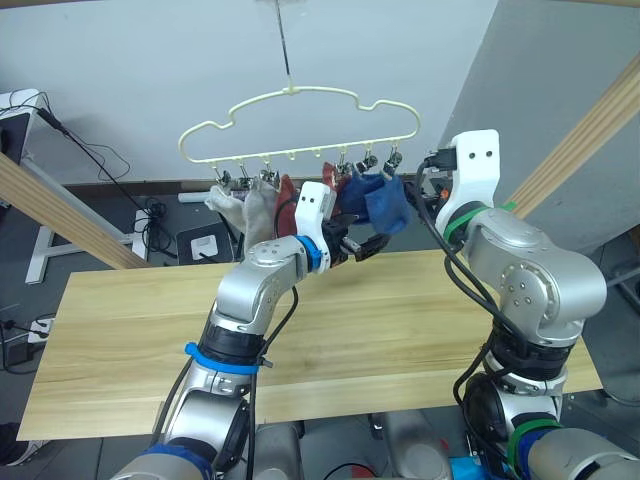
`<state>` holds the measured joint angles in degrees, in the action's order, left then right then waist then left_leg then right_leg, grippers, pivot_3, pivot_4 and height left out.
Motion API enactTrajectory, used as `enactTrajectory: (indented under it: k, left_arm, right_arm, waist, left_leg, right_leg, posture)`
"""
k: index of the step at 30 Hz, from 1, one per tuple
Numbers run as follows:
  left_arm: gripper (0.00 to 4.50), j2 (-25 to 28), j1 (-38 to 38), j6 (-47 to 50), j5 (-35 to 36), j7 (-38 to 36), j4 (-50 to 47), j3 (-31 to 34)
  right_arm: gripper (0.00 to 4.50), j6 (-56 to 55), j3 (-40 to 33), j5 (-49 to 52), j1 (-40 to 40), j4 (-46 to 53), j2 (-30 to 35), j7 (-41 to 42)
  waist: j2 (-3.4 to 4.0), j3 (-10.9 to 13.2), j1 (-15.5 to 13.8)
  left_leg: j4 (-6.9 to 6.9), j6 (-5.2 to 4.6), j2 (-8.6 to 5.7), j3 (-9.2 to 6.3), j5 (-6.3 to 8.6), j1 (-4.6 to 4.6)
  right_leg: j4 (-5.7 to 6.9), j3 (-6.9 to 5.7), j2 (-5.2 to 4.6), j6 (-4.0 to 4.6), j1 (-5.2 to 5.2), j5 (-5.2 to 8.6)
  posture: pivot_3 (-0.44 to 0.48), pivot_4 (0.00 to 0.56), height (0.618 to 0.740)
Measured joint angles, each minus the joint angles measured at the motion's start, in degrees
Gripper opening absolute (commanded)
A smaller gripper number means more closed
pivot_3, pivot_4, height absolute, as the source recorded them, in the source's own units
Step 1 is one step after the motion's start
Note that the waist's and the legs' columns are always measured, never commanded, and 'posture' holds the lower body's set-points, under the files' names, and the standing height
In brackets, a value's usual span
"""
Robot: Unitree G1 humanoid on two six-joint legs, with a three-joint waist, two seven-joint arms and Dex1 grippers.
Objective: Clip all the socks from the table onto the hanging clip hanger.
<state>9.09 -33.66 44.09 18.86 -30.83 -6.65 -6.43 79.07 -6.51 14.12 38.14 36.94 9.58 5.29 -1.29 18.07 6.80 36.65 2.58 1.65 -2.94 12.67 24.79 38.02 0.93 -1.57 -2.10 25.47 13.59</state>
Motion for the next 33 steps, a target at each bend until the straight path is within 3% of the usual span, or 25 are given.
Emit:
enactTrajectory:
  k: [5, 13, 21, 29, 30, 33]
  left_arm:
    - [4.46, 4.5, 17.6, -1.7, 1.4, 0.8, -10.3, 4.2]
    - [4.46, 8.3, 37.4, -11.6, -1.0, 4.1, -15.6, 10.8]
    - [4.46, 5.9, 53.2, -28.1, -3.6, 9.5, -18.3, 21.6]
    - [4.46, 5.7, 53.8, -32.0, -5.0, 12.7, -18.3, 23.4]
    - [4.46, 5.7, 54.4, -32.1, -5.0, 12.7, -18.3, 23.4]
    - [4.46, 5.5, 58.8, -33.6, -4.3, 11.8, -19.0, 23.6]
  right_arm:
    - [2.36, -7.3, 1.6, 3.1, -21.1, 7.9, 9.8, 8.9]
    - [2.36, -29.1, 5.9, 0.2, -37.4, 6.5, 11.9, 12.1]
    - [2.36, -55.8, 6.5, -6.5, -54.1, -4.2, 12.6, 14.3]
    - [2.36, -63.9, 7.8, -7.8, -56.2, -9.8, 12.3, 16.0]
    - [2.36, -64.1, 7.8, -7.8, -56.7, -9.9, 12.3, 16.0]
    - [2.36, -64.5, 7.8, -7.8, -59.1, -10.2, 12.3, 16.4]
  waist:
    - [0.02, -0.1, 0.8]
    - [-0.10, -0.7, 1.2]
    - [-0.70, -3.5, 0.3]
    - [-0.86, -5.4, -1.9]
    - [-0.86, -5.6, -1.9]
    - [-0.88, -5.9, -2.0]
  left_leg:
    - [-0.12, 0.02, -0.01, 0.08, 0.01, -0.01]
    - [0.11, 0.04, 0.03, 0.04, -0.02, -0.28]
    - [-0.03, 0.15, 0.07, 0.12, 0.00, -0.26]
    - [0.29, 0.19, 0.09, 0.10, 0.02, -0.85]
    - [0.29, 0.51, 0.09, 0.10, 0.21, -0.89]
    - [0.29, 0.27, 0.09, 0.16, 0.07, -1.04]
  right_leg:
    - [-0.06, 0.10, -0.02, -0.03, 0.04, 0.02]
    - [-0.01, 0.10, 0.05, -0.27, -0.19, 0.04]
    - [-0.24, 0.14, 0.05, -0.18, -0.20, 0.04]
    - [-0.36, 0.13, 0.00, 0.17, -0.58, -0.03]
    - [-0.45, 0.12, -0.04, 0.18, -0.64, -0.02]
    - [-0.51, 0.12, -0.13, 0.18, -1.12, -0.03]
  posture:
    - [-0.259, 0.271, 0.740]
    - [-0.210, 0.230, 0.740]
    - [-0.097, 0.165, 0.740]
    - [-0.052, 0.155, 0.740]
    - [-0.052, 0.155, 0.740]
    - [-0.047, 0.153, 0.740]
